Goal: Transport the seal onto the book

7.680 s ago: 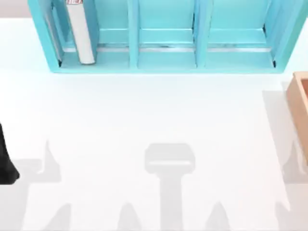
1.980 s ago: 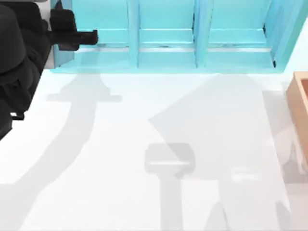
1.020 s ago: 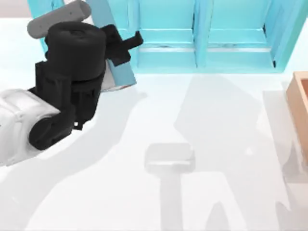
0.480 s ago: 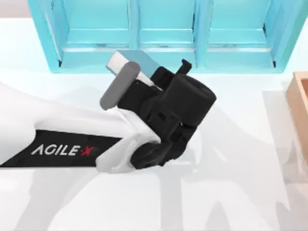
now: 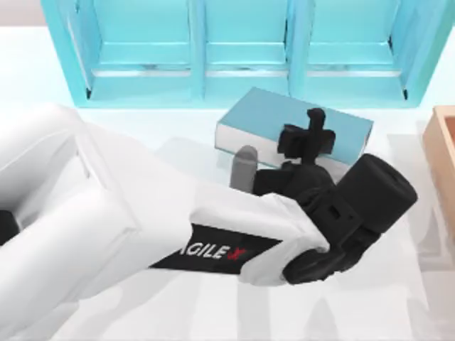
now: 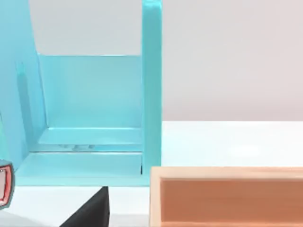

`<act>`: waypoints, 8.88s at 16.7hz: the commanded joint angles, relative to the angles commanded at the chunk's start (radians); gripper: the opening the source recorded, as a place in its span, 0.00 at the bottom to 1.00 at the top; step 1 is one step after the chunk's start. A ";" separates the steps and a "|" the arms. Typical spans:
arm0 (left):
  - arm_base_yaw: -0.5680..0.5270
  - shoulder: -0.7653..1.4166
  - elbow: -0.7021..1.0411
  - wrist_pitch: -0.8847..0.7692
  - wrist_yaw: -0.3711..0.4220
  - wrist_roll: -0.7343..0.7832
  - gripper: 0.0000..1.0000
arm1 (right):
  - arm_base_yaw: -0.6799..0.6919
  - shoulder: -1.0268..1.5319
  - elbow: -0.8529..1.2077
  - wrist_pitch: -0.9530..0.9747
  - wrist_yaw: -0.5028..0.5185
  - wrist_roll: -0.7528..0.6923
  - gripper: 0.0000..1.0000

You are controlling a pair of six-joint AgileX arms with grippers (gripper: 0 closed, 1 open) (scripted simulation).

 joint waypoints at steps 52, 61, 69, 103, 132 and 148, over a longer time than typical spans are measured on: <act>-0.059 0.104 0.011 0.022 -0.060 -0.170 1.00 | 0.000 0.000 0.000 0.000 0.000 0.000 1.00; -0.259 0.098 0.071 -0.625 -0.158 -0.753 1.00 | 0.000 0.000 0.000 0.000 0.000 0.000 1.00; -0.386 0.057 0.105 -1.034 -0.208 -1.131 1.00 | 0.000 0.000 0.000 0.000 0.000 0.000 1.00; 0.954 -1.831 -1.091 -0.256 0.916 1.753 1.00 | 0.000 0.000 0.000 0.000 0.000 0.000 1.00; 1.085 -2.097 -1.247 -0.193 1.093 2.034 1.00 | -0.188 1.202 0.988 -0.819 -0.008 -0.177 1.00; 1.085 -2.097 -1.247 -0.193 1.093 2.034 1.00 | -0.285 1.846 1.513 -1.231 0.000 -0.274 1.00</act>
